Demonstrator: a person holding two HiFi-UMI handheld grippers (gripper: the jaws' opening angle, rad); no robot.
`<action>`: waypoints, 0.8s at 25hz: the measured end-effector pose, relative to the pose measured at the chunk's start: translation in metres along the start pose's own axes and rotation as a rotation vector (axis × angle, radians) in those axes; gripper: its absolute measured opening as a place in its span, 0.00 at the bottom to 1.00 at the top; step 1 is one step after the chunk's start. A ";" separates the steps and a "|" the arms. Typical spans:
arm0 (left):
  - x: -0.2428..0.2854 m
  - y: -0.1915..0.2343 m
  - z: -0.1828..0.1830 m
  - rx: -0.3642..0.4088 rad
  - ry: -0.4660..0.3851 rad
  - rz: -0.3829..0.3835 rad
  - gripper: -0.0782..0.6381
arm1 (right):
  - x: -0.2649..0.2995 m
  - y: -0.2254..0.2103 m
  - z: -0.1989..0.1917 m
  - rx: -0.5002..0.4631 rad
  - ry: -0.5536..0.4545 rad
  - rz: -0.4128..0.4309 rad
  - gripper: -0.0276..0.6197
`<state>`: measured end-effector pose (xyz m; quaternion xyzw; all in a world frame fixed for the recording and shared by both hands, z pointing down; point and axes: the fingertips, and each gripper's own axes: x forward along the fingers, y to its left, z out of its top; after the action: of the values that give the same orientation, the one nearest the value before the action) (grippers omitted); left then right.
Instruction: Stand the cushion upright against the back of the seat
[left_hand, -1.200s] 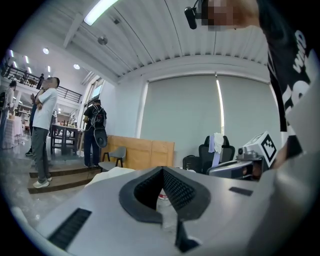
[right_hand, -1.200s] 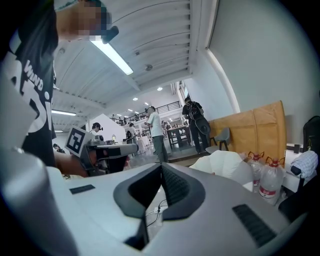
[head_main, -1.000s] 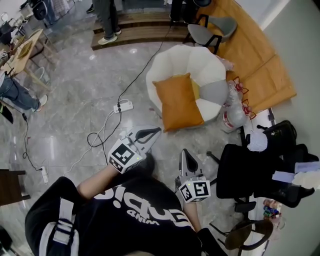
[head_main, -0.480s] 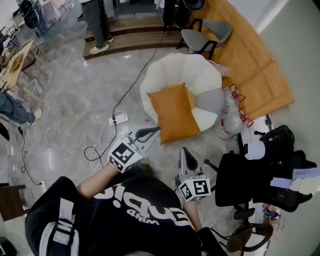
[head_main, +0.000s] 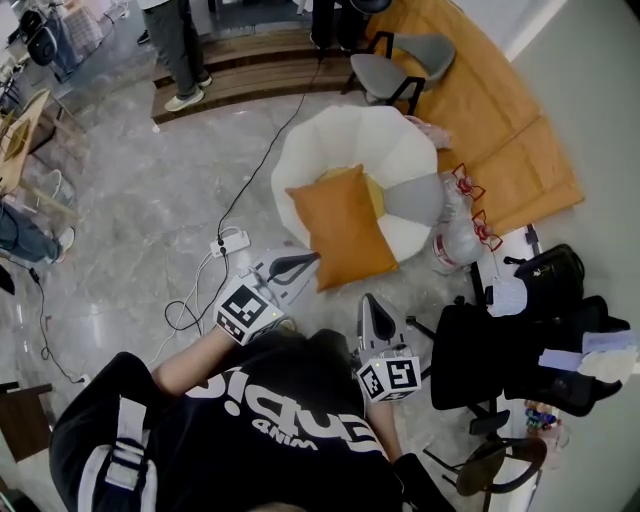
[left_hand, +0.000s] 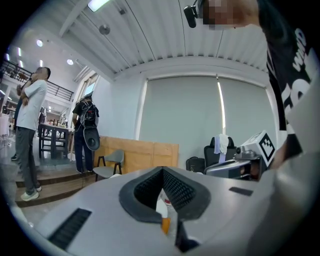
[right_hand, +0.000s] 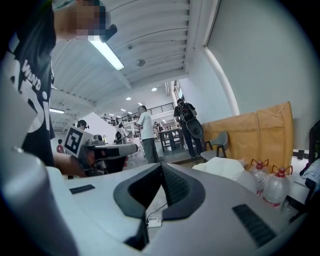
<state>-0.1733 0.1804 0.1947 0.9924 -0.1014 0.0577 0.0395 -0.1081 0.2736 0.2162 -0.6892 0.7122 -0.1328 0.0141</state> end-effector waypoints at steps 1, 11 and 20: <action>0.001 0.002 0.000 -0.006 0.004 -0.001 0.12 | 0.003 -0.001 0.001 0.000 0.001 -0.003 0.07; 0.025 0.030 0.001 -0.036 0.030 0.035 0.12 | 0.032 -0.030 0.006 0.000 0.010 0.001 0.07; 0.077 0.044 0.003 -0.046 0.048 0.025 0.12 | 0.065 -0.076 0.026 -0.002 0.003 0.017 0.07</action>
<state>-0.1070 0.1218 0.2046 0.9882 -0.1141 0.0799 0.0639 -0.0312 0.2043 0.2176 -0.6828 0.7182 -0.1333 0.0135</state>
